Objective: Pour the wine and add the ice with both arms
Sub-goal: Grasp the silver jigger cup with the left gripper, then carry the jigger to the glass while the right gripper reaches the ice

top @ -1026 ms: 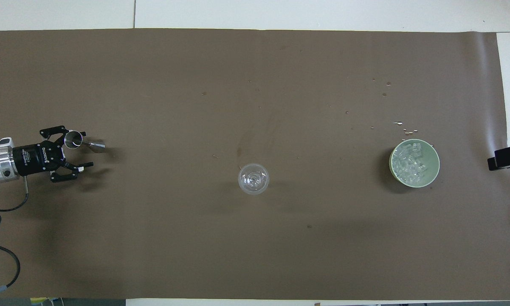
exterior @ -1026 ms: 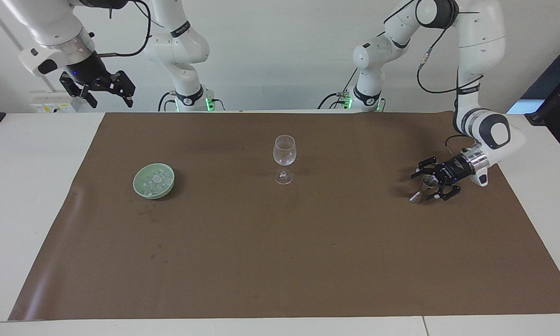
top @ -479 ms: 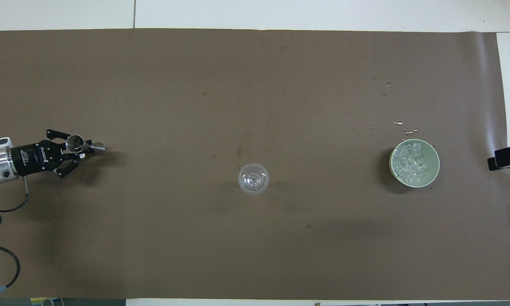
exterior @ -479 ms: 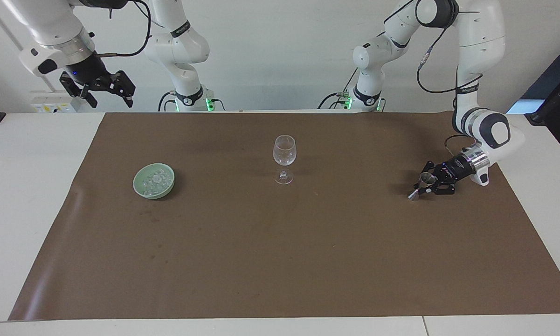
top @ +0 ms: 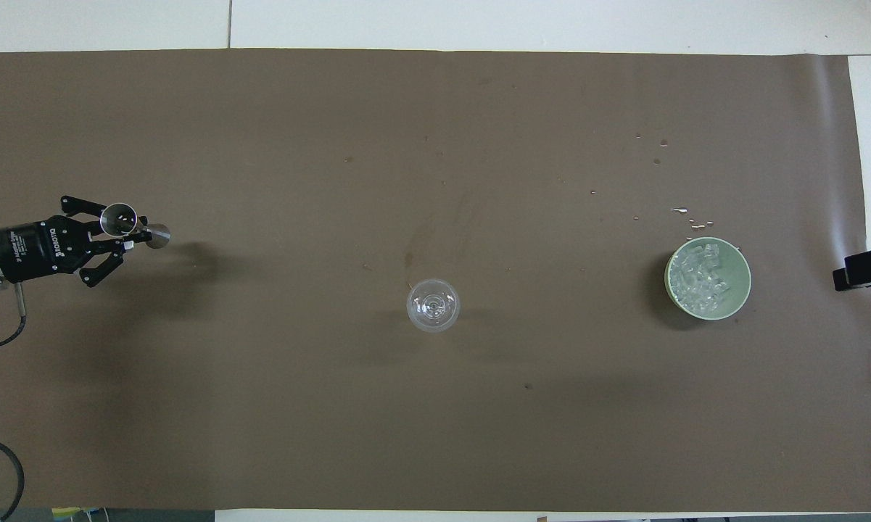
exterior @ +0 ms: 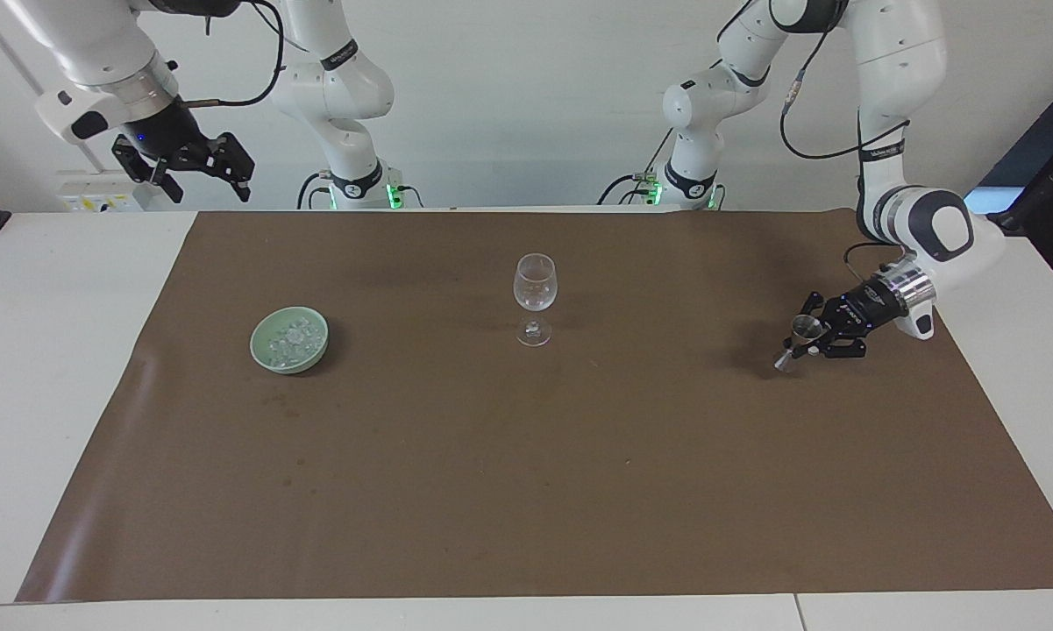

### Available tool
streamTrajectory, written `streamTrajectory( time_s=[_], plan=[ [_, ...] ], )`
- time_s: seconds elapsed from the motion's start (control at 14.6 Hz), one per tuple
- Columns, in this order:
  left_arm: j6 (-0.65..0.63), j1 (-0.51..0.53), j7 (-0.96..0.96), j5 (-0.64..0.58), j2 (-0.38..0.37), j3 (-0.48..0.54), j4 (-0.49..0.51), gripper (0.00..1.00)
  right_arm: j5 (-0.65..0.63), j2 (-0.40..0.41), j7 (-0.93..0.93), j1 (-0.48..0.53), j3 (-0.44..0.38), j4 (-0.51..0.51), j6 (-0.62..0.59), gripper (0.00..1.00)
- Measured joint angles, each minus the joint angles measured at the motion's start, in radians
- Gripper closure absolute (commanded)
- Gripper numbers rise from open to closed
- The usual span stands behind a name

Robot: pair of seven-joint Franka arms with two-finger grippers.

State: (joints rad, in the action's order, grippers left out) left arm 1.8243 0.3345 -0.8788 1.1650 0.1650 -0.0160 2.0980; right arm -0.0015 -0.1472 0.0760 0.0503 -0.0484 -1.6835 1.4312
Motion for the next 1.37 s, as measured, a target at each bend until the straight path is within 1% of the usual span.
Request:
streamTrajectory(
  time_s=[0.21,0.34,0.55,0.68,0.82,1.03,1.16,1.3,1.37],
  plan=[
    [-0.071,-0.075,-0.108,-0.009,-0.118,-0.002,0.006,1.0,0.0,0.0,0.0,-0.001,-0.001,0.0,0.0,0.0],
    [-0.086,-0.142,-0.172,-0.052,-0.179,-0.005,0.013,1.0,0.0,0.0,0.0,-0.003,0.0,0.0,0.0,0.0],
    [-0.085,-0.263,-0.247,-0.079,-0.247,-0.009,0.017,1.0,0.0,0.0,0.001,-0.003,0.0,-0.006,0.004,0.0],
    [-0.062,-0.364,-0.321,-0.134,-0.275,-0.012,0.019,1.0,0.002,-0.003,0.011,-0.006,0.003,-0.033,0.064,0.0],
    [-0.01,-0.467,-0.405,-0.194,-0.282,-0.015,0.024,1.0,0.005,-0.018,0.015,-0.012,0.005,-0.113,0.162,0.0],
    [0.087,-0.592,-0.51,-0.267,-0.28,-0.016,0.032,1.0,0.006,-0.038,0.015,-0.02,0.005,-0.281,0.326,0.0],
    [0.152,-0.66,-0.582,-0.308,-0.279,-0.016,0.032,1.0,0.006,-0.042,0.026,-0.02,0.005,-0.382,0.436,0.0],
    [0.211,-0.715,-0.649,-0.365,-0.276,-0.017,0.032,1.0,0.006,-0.04,0.051,-0.018,0.004,-0.456,0.509,0.0],
    [0.234,-0.741,-0.684,-0.403,-0.272,-0.017,0.032,1.0,0.006,-0.032,0.056,-0.018,0.003,-0.489,0.542,0.03]
  ],
)
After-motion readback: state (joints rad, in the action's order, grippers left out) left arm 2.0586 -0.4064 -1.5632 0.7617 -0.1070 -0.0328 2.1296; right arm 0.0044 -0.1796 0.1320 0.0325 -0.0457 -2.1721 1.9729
